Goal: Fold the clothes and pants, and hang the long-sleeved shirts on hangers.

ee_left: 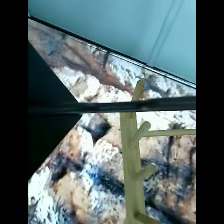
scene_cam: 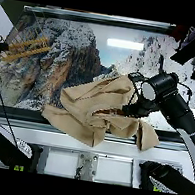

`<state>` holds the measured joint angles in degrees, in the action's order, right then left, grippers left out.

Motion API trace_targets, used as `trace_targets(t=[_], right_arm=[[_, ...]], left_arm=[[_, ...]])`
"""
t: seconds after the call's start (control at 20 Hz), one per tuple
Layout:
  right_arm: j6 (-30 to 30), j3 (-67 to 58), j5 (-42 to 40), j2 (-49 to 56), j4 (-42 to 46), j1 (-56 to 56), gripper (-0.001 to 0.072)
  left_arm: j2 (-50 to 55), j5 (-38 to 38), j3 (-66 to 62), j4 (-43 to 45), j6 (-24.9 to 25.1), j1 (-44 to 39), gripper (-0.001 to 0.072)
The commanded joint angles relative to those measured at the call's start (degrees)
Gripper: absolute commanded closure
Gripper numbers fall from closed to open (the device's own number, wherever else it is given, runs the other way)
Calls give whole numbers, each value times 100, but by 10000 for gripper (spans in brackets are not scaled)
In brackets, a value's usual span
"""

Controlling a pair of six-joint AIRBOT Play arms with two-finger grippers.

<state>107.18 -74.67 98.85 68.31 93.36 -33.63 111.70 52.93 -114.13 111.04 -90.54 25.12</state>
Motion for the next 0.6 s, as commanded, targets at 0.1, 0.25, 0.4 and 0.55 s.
trace_targets(t=[0.1,0.25,0.4,0.55], right_arm=[[2,2,0,4,-2,-4,692],[0,2,0,4,-2,-4,692],[0,2,2,4,-2,-4,692],[0,2,2,4,-2,-4,691]], left_arm=[[-857,-7,-2,-70,157,-299,691],[-1475,310,-2,-1115,1298,-688,691],[-2037,1451,-2,-3213,3884,-1056,691],[-2363,3370,-2,-5370,5521,-1244,691]])
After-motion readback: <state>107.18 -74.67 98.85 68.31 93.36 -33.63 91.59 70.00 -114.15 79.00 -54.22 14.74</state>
